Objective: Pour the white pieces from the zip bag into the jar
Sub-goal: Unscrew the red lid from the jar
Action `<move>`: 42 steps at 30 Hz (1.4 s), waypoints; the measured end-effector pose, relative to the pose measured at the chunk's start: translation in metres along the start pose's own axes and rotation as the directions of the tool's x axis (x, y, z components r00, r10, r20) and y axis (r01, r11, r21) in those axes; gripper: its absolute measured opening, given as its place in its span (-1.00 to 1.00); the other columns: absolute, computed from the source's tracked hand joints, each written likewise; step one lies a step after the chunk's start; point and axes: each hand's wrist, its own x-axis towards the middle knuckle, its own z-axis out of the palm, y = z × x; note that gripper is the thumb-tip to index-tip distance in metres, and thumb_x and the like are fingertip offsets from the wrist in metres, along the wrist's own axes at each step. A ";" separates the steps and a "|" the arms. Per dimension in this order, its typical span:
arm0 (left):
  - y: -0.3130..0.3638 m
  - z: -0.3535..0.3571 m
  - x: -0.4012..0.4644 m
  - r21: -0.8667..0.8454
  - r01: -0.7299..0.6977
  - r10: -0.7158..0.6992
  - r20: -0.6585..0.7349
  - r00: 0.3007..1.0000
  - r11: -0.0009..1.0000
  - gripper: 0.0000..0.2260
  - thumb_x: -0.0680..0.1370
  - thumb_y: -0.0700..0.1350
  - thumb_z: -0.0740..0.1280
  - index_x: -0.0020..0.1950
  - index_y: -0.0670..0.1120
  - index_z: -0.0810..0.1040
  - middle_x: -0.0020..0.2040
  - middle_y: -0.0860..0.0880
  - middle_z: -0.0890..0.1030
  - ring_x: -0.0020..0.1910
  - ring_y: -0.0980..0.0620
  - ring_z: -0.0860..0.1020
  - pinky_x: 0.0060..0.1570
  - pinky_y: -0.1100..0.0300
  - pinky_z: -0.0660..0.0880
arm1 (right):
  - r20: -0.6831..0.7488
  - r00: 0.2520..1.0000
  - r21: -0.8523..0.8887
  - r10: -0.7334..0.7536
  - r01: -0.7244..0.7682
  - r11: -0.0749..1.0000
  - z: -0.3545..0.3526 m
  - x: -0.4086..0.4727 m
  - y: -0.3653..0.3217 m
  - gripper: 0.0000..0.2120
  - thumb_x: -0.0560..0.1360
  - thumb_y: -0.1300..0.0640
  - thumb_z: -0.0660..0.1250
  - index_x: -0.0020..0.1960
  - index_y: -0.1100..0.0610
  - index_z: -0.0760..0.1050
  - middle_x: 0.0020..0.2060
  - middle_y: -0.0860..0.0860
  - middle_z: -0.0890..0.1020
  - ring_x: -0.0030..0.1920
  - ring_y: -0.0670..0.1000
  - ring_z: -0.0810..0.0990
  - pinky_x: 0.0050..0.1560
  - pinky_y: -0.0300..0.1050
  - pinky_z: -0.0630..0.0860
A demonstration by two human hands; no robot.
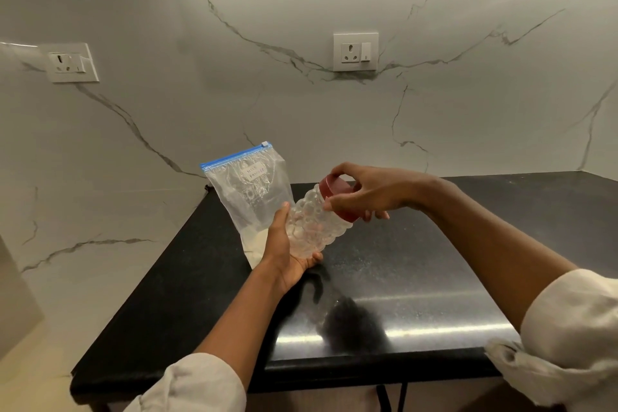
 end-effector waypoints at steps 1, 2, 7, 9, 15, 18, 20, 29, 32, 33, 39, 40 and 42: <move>-0.001 -0.001 0.000 -0.010 0.000 0.000 0.006 1.000 1.000 -0.48 0.54 0.31 0.15 0.17 -0.07 0.62 0.10 -0.21 0.67 -0.03 -0.16 0.56 -0.42 0.17 0.43 | 0.012 0.999 0.001 -0.030 0.029 1.000 -0.002 -0.001 0.002 -0.28 0.38 -0.25 0.44 0.41 -0.24 0.15 0.26 0.11 0.46 -0.08 0.05 0.66 -0.28 -0.13 0.64; -0.001 -0.001 0.000 -0.014 -0.001 0.001 0.012 1.000 1.000 -0.47 0.54 0.31 0.15 0.18 -0.07 0.61 0.11 -0.21 0.66 -0.03 -0.16 0.56 -0.42 0.17 0.42 | 0.032 0.998 -0.006 -0.048 0.049 0.999 -0.004 -0.002 0.002 -0.23 0.35 -0.23 0.48 0.41 -0.29 0.14 0.30 0.06 0.40 0.00 0.05 0.61 -0.24 -0.09 0.66; 0.001 0.001 0.001 0.013 0.000 0.000 -0.012 1.000 1.000 -0.48 0.55 0.32 0.14 0.18 -0.05 0.61 0.10 -0.19 0.67 0.01 -0.17 0.56 -0.37 0.16 0.44 | 0.031 0.998 0.047 0.057 -0.058 0.997 0.000 -0.001 -0.003 -0.15 0.28 -0.49 0.29 0.45 -0.20 0.13 0.18 0.09 0.49 -0.18 0.03 0.72 -0.34 -0.13 0.62; 0.001 0.001 0.001 0.015 -0.001 0.001 -0.017 1.000 1.000 -0.49 0.55 0.31 0.14 0.17 -0.05 0.61 0.09 -0.18 0.67 0.03 -0.18 0.56 -0.37 0.17 0.43 | -0.001 1.000 0.079 0.031 -0.031 0.996 -0.001 0.000 0.001 -0.35 0.39 -0.36 0.35 0.37 -0.21 0.21 0.16 0.11 0.50 -0.18 0.05 0.71 -0.34 -0.16 0.61; 0.004 -0.001 0.000 0.039 0.013 -0.012 -0.040 0.999 0.999 -0.48 0.56 0.32 0.13 0.20 -0.04 0.58 0.07 -0.16 0.68 0.00 -0.14 0.60 -0.34 0.17 0.46 | 0.013 0.997 0.092 0.075 -0.076 0.993 0.002 0.001 0.001 -0.17 0.29 -0.48 0.31 0.45 -0.23 0.10 0.19 0.04 0.45 -0.12 0.08 0.70 -0.30 -0.09 0.65; 0.003 0.000 -0.001 0.027 0.013 -0.012 -0.041 0.999 1.000 -0.48 0.55 0.31 0.14 0.20 -0.05 0.59 0.05 -0.17 0.68 -0.02 -0.14 0.59 -0.36 0.17 0.45 | 0.007 1.000 0.096 0.007 -0.008 0.995 0.000 0.000 0.002 -0.36 0.38 -0.28 0.43 0.36 -0.23 0.23 0.25 0.09 0.45 -0.07 0.09 0.68 -0.20 -0.01 0.68; 0.003 -0.002 -0.001 0.010 0.009 -0.009 -0.036 0.999 1.000 -0.48 0.55 0.31 0.15 0.19 -0.06 0.60 0.08 -0.19 0.68 0.00 -0.16 0.59 -0.36 0.17 0.45 | 0.033 0.999 0.130 -0.022 0.017 0.991 -0.002 -0.002 0.004 -0.29 0.34 -0.23 0.49 0.37 -0.27 0.22 0.30 0.04 0.39 0.04 0.08 0.60 -0.15 0.03 0.69; 0.003 0.001 -0.003 -0.045 0.007 -0.005 0.041 0.999 0.999 -0.46 0.56 0.32 0.12 0.23 -0.06 0.58 0.16 -0.23 0.64 -0.01 -0.17 0.58 -0.30 0.12 0.51 | 0.036 0.998 0.229 -0.051 0.042 0.973 -0.006 -0.001 0.001 -0.40 0.42 0.07 0.48 0.35 -0.23 0.29 0.25 0.02 0.39 0.05 0.11 0.60 -0.08 -0.02 0.67; 0.003 0.001 -0.003 -0.049 0.001 0.001 0.047 0.999 0.999 -0.46 0.56 0.32 0.13 0.22 -0.07 0.58 0.15 -0.24 0.65 0.01 -0.18 0.59 -0.29 0.11 0.52 | 0.138 0.990 0.235 -0.041 0.007 0.972 -0.008 -0.003 0.000 -0.27 0.34 -0.08 0.55 0.37 -0.31 0.23 0.27 -0.03 0.36 0.10 0.10 0.60 -0.07 0.04 0.67; 0.002 0.001 -0.002 -0.049 0.007 -0.004 0.050 0.999 0.999 -0.46 0.56 0.32 0.13 0.22 -0.07 0.58 0.13 -0.24 0.65 0.02 -0.21 0.61 -0.25 0.07 0.55 | 0.129 0.992 0.227 -0.004 -0.026 0.974 -0.007 -0.003 -0.001 -0.27 0.31 -0.22 0.51 0.37 -0.30 0.22 0.23 0.00 0.40 0.06 0.10 0.62 -0.14 0.00 0.67; -0.008 0.011 -0.004 0.031 0.060 -0.063 0.119 0.991 0.998 -0.51 0.64 0.23 0.09 0.35 -0.10 0.48 0.17 -0.25 0.63 0.09 -0.29 0.63 -0.14 -0.08 0.63 | -0.082 0.996 0.060 0.042 -0.037 0.998 -0.016 0.005 -0.005 -0.47 0.43 -0.26 0.38 0.33 -0.22 0.30 -0.01 -0.06 0.49 -0.10 0.01 0.58 -0.28 -0.20 0.53; -0.010 0.013 -0.005 0.063 0.054 -0.061 0.118 0.991 0.997 -0.51 0.65 0.22 0.09 0.37 -0.09 0.46 0.21 -0.23 0.61 0.09 -0.25 0.64 -0.14 -0.07 0.63 | -0.081 0.995 0.044 0.051 -0.048 0.998 -0.018 0.005 -0.006 -0.48 0.43 -0.26 0.39 0.32 -0.23 0.31 -0.02 -0.09 0.48 -0.08 0.00 0.58 -0.28 -0.20 0.52; -0.012 0.014 -0.006 0.134 -0.007 -0.012 0.138 0.990 0.991 -0.43 0.59 0.33 0.09 0.43 -0.03 0.39 0.31 -0.15 0.55 0.14 -0.17 0.63 -0.11 -0.06 0.63 | -0.088 0.994 0.023 0.068 -0.066 0.998 -0.019 0.006 -0.005 -0.48 0.42 -0.26 0.40 0.31 -0.23 0.32 -0.02 -0.10 0.49 -0.06 0.00 0.58 -0.24 -0.19 0.56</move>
